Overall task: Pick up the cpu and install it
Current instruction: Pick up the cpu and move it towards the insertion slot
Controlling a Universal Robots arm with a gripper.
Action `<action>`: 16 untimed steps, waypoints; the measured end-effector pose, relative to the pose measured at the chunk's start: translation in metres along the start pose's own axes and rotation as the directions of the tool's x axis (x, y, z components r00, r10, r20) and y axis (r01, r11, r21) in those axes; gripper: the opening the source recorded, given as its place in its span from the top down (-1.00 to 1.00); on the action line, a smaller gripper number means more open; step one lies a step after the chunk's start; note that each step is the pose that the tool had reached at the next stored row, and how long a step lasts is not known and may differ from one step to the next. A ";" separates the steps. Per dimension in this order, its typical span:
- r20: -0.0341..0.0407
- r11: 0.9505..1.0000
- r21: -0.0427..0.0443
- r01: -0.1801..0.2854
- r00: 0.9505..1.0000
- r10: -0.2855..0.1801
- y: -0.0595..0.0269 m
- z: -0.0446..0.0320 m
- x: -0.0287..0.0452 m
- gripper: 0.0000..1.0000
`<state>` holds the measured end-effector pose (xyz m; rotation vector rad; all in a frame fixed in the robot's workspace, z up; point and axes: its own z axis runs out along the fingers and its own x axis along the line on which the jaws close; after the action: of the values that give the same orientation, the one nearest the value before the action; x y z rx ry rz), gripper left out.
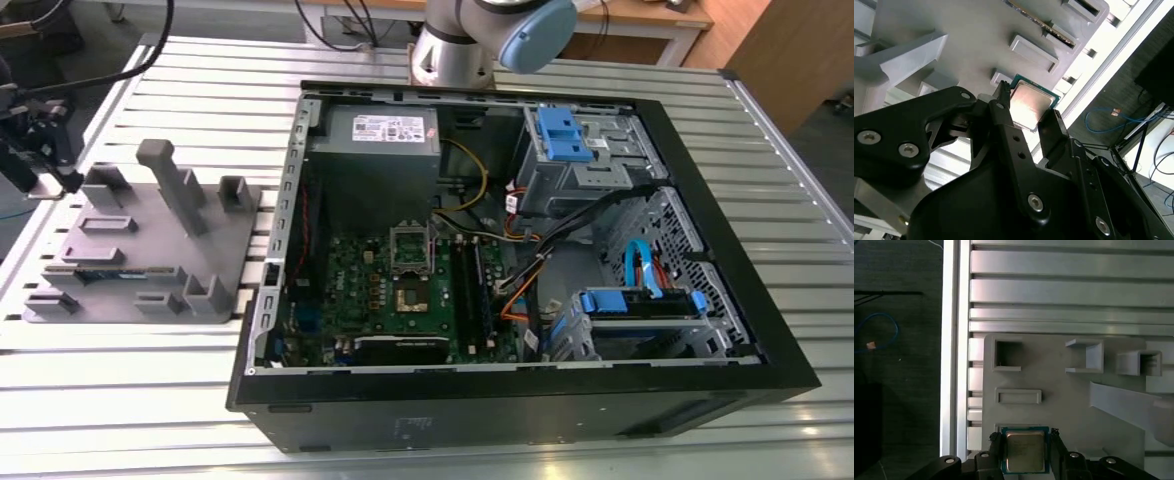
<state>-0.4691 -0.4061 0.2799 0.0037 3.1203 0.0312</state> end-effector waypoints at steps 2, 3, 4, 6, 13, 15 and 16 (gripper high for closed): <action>0.000 1.000 0.000 0.000 1.000 0.000 0.0001 -0.0056 -0.0001 0.06; 0.000 1.000 0.000 0.000 1.000 0.000 0.0002 -0.0086 -0.0002 0.06; 0.000 1.000 0.000 0.000 1.000 0.000 0.0002 -0.0114 -0.0002 0.06; 0.000 1.000 0.000 0.000 1.000 0.000 0.0003 -0.0151 -0.0003 0.06; 0.000 1.000 0.000 0.000 1.000 0.000 0.0003 -0.0157 -0.0003 0.06; 0.000 1.000 0.000 0.000 1.000 0.000 0.0004 -0.0185 -0.0004 0.06; 0.000 1.000 0.000 0.000 1.000 0.000 0.0004 -0.0209 -0.0005 0.06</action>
<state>-0.4691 -0.4061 0.3008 0.0037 3.1203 0.0312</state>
